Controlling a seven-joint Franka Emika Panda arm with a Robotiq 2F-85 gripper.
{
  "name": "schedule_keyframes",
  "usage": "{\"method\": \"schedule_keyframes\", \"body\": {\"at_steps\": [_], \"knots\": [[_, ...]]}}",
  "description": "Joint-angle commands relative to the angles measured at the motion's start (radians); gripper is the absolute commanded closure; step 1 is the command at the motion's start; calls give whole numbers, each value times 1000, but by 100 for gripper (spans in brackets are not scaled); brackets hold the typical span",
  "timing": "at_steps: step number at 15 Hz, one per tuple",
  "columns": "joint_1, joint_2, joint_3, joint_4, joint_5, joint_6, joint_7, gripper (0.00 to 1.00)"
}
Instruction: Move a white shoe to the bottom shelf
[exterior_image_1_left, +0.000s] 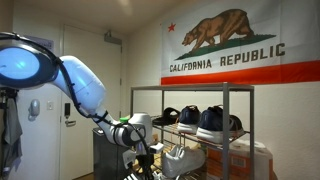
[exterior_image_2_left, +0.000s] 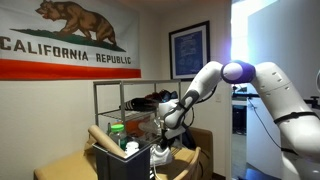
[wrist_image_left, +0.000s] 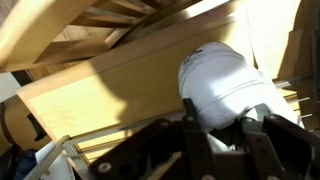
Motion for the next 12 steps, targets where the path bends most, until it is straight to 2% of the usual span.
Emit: {"method": "schedule_keyframes", "body": {"at_steps": [1, 7, 11, 12], "knots": [[52, 44, -52, 21, -5, 85, 69, 95], [149, 93, -139, 7, -18, 219, 185, 95], [199, 112, -179, 1, -17, 265, 228, 95], [209, 111, -185, -3, -18, 266, 230, 81]]}}
